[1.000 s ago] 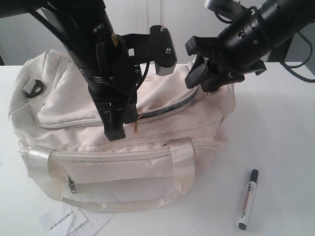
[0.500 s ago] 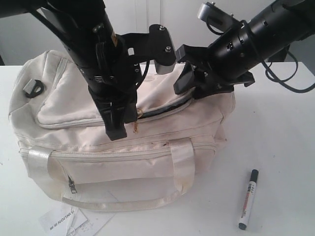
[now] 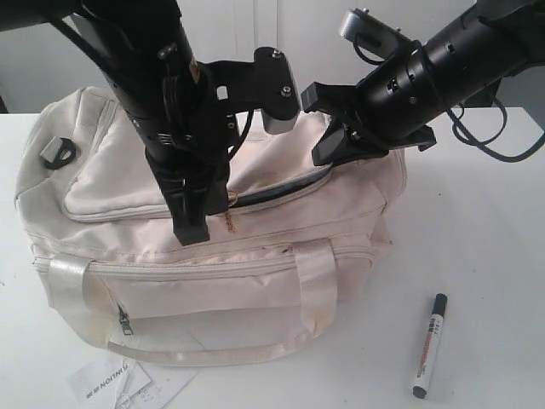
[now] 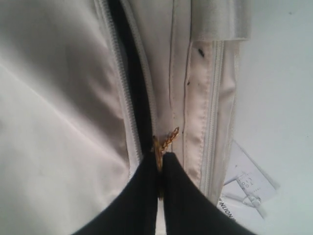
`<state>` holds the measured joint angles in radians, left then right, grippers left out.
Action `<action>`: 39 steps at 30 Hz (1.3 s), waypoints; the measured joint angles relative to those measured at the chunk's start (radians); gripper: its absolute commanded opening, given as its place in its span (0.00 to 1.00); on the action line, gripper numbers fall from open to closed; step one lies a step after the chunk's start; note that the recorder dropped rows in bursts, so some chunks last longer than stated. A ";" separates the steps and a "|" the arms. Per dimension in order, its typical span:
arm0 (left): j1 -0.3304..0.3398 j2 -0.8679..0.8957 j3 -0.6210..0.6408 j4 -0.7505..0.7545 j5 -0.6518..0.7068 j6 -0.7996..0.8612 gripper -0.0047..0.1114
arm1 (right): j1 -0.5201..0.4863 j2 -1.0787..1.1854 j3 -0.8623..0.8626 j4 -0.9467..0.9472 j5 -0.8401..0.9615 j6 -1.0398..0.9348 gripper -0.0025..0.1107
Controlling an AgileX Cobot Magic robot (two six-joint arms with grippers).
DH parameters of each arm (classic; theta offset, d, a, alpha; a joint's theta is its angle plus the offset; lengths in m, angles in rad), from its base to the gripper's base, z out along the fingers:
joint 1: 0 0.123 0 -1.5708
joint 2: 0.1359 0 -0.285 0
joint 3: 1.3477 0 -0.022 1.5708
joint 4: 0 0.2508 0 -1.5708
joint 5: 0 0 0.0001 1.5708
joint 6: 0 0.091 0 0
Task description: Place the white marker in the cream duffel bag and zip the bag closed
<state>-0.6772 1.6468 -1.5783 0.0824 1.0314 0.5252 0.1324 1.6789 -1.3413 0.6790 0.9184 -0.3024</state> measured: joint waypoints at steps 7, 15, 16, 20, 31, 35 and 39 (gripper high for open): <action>0.000 0.000 0.000 0.048 0.053 -0.040 0.04 | 0.000 0.000 0.002 -0.004 -0.002 -0.027 0.02; 0.000 0.000 0.000 0.059 0.094 -0.049 0.04 | 0.000 0.000 0.002 -0.006 -0.002 -0.041 0.02; 0.000 0.000 0.000 0.061 0.094 -0.049 0.04 | 0.000 0.000 0.002 -0.006 -0.002 -0.043 0.02; 0.000 0.000 0.000 0.066 0.094 -0.051 0.04 | 0.000 0.000 0.002 -0.006 -0.004 -0.044 0.02; 0.000 0.000 0.000 0.083 0.094 -0.074 0.04 | 0.000 0.000 0.002 -0.018 -0.004 -0.048 0.02; 0.000 0.000 0.000 0.086 0.095 -0.087 0.04 | 0.000 0.000 0.002 -0.025 -0.006 -0.048 0.02; 0.000 0.000 0.000 0.089 0.095 -0.106 0.04 | 0.000 0.000 0.002 -0.029 -0.006 -0.048 0.02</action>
<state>-0.6772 1.6468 -1.5783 0.1713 1.1269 0.4188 0.1324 1.6789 -1.3394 0.6499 0.9122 -0.3503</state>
